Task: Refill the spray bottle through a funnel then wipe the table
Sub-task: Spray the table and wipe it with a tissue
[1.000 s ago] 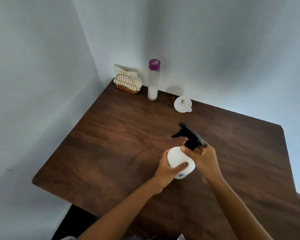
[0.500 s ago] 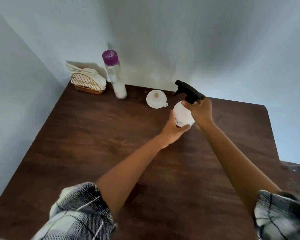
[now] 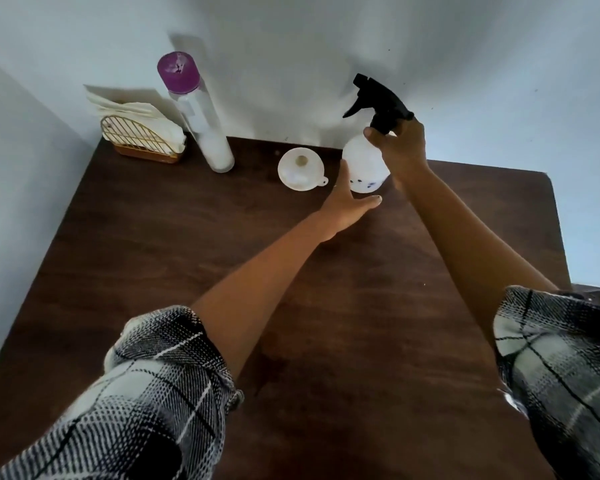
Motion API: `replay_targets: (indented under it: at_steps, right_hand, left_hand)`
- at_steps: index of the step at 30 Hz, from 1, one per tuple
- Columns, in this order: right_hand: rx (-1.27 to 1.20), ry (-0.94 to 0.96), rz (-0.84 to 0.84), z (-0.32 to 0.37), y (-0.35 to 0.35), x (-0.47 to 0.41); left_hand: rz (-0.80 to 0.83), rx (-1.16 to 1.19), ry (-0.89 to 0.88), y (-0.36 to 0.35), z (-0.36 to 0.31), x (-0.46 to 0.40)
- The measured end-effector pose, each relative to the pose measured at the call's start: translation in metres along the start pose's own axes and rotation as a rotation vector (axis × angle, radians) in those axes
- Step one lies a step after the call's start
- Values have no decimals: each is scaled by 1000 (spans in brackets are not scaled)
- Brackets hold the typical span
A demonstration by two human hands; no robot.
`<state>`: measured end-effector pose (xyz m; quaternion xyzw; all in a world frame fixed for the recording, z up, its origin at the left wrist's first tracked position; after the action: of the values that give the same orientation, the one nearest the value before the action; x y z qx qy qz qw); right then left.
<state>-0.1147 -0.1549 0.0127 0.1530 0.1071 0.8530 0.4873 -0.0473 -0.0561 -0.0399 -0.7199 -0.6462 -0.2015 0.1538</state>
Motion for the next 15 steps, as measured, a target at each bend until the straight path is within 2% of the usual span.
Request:
replay_targets:
  at_steps: [9,12,15]
  right_hand:
    - [31,-127,124,-8,4,14]
    - [-59,-234,15,-16,3,43]
    - [-102,-248,-86,-24,-10,83]
  left_hand:
    - [40,-12,14,0,-6,28]
    - [57,52,1,-6,0,54]
    - [20,104,-28,-11,18,90]
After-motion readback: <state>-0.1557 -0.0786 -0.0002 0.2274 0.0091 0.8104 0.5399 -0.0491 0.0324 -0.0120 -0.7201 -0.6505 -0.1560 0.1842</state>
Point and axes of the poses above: each hand's wrist, its own x-axis away from the middle knuckle, its own y-axis out of the back of the hand, z = x × y, the point moved 3 cm from there along -x, towards the middle knuckle, and after that the axes turned 15 degrees about z, right-handed, at the moved point
